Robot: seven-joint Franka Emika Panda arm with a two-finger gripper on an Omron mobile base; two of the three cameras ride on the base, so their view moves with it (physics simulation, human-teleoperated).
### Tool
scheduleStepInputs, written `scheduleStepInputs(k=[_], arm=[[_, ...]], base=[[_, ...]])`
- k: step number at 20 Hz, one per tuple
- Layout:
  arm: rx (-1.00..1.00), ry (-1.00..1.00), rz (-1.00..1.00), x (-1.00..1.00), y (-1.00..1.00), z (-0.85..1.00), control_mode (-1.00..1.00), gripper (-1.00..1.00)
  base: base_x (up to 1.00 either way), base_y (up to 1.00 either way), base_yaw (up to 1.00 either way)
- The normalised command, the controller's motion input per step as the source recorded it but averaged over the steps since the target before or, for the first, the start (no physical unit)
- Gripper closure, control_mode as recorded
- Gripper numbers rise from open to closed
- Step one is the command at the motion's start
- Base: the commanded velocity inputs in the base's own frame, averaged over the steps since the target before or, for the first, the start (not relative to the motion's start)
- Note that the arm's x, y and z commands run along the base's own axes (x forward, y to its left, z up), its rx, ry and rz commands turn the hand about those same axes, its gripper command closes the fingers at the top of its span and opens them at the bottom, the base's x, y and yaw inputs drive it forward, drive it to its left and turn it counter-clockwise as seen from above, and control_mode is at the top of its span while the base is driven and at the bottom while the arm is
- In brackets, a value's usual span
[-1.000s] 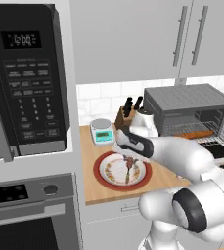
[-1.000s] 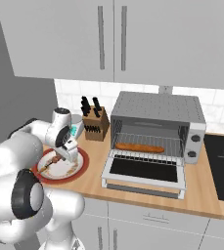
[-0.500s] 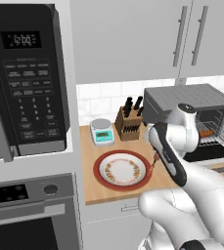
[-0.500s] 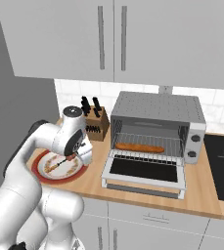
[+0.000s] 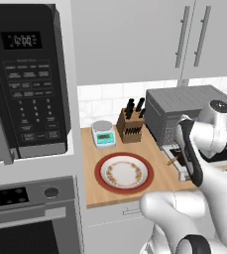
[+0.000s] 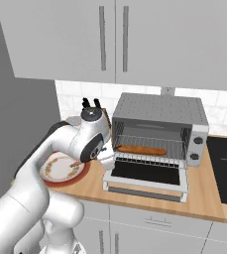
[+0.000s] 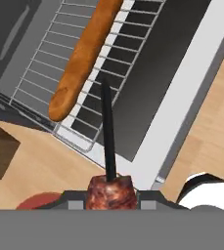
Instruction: Pick up the kebab skewer and baguette bread, and place them inside the toaster oven. Close the toaster oven door and start by setting the timer.
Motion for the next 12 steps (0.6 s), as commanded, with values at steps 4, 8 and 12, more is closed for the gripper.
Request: scheduleStepInputs(k=[4,8,12], arm=[[0.02,-0.02,-0.3,0.12,-0.69,0.07,-1.0,1.0],[0.08,-0.02,-0.23,0.25,-0.52,0.06,-1.0,1.0],[0.11,-0.1,-0.19,0.06,-0.16,-0.05,-1.0,1.0]], base=[[0.0,0.0,0.0],[0.0,0.0,0.0],[0.0,0.0,0.0]])
